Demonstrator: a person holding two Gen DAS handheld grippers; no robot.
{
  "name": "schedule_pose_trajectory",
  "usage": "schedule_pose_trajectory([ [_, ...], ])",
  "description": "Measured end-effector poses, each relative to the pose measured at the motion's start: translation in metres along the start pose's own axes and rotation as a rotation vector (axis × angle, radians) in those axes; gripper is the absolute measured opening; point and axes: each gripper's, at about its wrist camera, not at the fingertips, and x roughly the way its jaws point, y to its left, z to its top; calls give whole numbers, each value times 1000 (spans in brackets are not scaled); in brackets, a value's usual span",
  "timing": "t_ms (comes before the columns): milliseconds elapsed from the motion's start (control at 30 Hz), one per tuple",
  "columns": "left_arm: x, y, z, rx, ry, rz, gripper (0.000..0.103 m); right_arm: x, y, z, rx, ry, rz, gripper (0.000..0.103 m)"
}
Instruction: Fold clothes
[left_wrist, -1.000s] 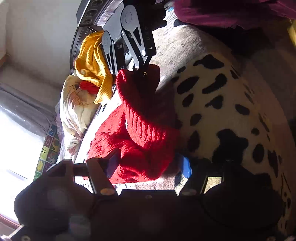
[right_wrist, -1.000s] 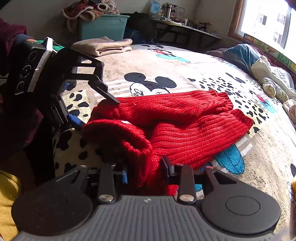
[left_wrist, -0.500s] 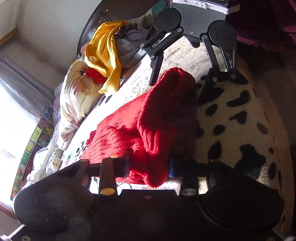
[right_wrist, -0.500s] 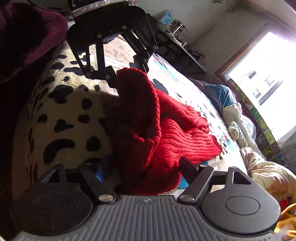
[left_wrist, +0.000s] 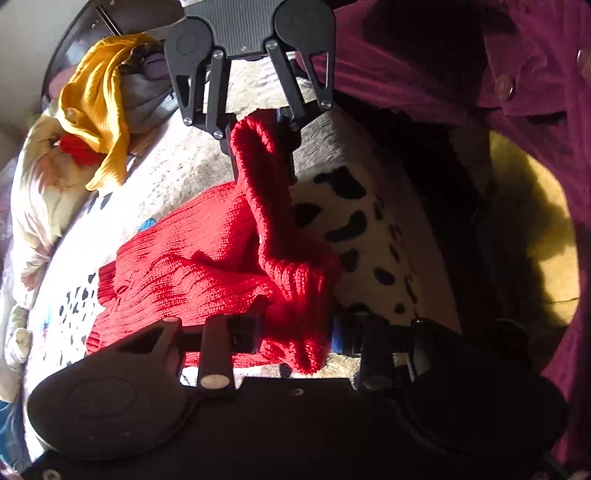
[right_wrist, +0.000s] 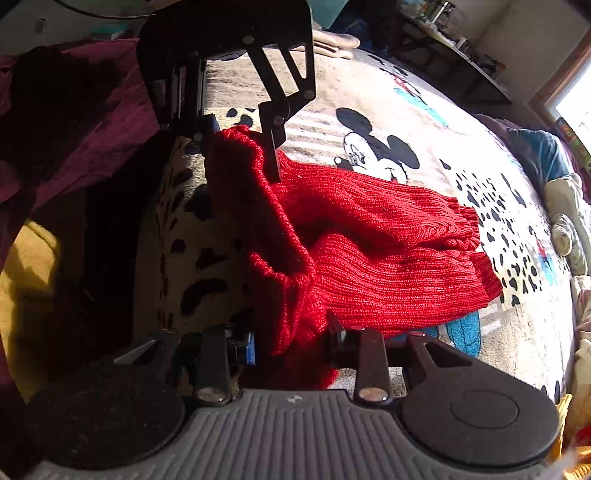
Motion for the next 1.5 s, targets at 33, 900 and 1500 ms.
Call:
schedule_pose_trajectory([
  [33,-4,8,3,-7,-2,-41,32,-6,-6,6,-7,9,34,35],
  [900,-12,292,-132,-794,-381,-403,33,16,-286,4,411,-132,361,35],
  [1500,41,279,-193,-1254,-438,31,55,90,-302,-116,1132,-455,70,65],
])
